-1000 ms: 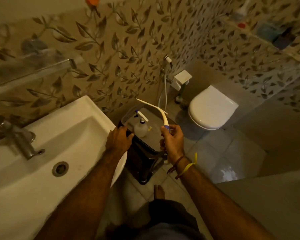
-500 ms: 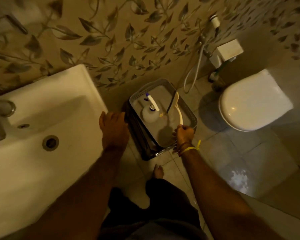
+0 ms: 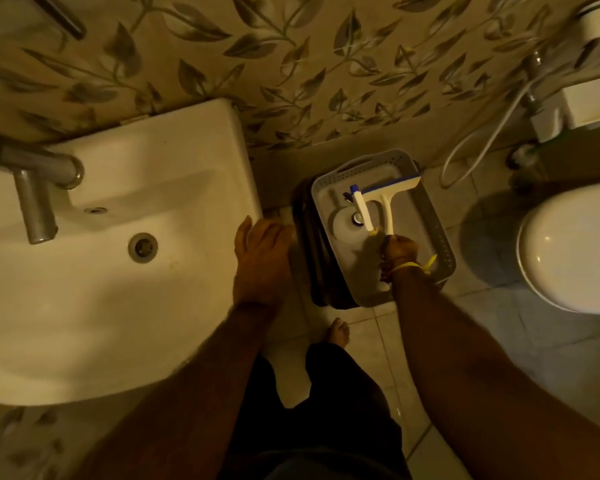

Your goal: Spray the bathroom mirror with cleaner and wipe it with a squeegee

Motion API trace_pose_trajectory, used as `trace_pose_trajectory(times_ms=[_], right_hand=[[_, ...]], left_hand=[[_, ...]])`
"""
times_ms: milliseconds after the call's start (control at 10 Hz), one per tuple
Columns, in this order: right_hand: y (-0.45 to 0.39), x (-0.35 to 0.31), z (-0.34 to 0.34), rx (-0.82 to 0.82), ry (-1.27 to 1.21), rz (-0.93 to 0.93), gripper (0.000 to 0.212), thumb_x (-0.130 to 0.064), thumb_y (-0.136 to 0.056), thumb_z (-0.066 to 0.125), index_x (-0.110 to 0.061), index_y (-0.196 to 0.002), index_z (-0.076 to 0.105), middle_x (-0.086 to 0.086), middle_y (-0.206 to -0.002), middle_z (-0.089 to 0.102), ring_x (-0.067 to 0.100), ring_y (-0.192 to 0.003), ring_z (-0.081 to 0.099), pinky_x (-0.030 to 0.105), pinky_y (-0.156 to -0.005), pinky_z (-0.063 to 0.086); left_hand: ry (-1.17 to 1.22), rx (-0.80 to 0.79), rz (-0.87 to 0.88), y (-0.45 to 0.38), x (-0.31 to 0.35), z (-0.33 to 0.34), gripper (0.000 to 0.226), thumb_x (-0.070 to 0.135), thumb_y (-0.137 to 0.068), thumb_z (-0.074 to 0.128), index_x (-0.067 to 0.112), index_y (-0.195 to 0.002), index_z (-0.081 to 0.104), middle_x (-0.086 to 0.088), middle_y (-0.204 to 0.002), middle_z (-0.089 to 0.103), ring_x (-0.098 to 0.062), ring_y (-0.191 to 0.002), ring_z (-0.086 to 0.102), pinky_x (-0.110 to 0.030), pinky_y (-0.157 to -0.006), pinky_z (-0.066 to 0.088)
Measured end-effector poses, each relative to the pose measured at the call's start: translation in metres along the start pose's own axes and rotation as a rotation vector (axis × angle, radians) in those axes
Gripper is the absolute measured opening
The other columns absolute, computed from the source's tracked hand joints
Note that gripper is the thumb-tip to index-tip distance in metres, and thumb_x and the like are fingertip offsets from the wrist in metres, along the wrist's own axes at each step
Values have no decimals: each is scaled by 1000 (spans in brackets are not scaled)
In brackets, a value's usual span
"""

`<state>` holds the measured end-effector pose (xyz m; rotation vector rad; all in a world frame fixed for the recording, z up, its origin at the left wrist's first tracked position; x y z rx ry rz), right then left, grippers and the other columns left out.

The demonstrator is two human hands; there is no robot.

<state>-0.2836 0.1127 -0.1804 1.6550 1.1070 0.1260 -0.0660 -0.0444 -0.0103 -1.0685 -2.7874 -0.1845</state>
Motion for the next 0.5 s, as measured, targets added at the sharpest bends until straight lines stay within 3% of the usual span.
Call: trace_pose_trajectory(times_ms=[200, 300, 400, 500], right_hand=[[9, -9, -7, 92, 90, -96, 36, -20, -98, 51, 11, -112, 61, 30, -112, 62, 41, -104, 59, 27, -41, 27], [19, -6, -10, 109, 85, -144, 35, -24, -96, 56, 8, -110, 63, 27, -112, 64, 41, -106, 60, 32, -68, 42], [34, 7, -14, 112, 52, -142, 33, -24, -97, 54, 2, -117, 62, 21, -112, 64, 35, -106, 58, 35, -83, 44], [43, 20, -16, 156, 22, -194, 30, -17, -98, 48, -1, -117, 65, 19, -106, 66, 34, -98, 59, 31, -77, 42]], left_hand=[[-26, 27, 24, 0, 3, -2, 53, -9, -69, 71, 1, -121, 65, -13, -114, 66, -31, -121, 52, -53, -115, 20], [-8, 67, 30, 0, 2, -3, 49, -11, -69, 71, 1, -116, 67, -15, -109, 67, -32, -118, 53, -56, -113, 25], [13, 47, 45, 4, 5, -4, 48, -9, -72, 69, 0, -119, 65, -17, -111, 66, -35, -120, 52, -57, -114, 22], [25, 37, 22, 3, 1, -3, 43, -6, -78, 66, -2, -121, 64, -20, -113, 65, -38, -122, 52, -57, -116, 19]])
Point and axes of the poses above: each hand's wrist, its own y-axis away from the middle knuckle, its own z-axis out of the palm, x = y × z, the point moved 8 cm from there along -y, towards the middle knuckle
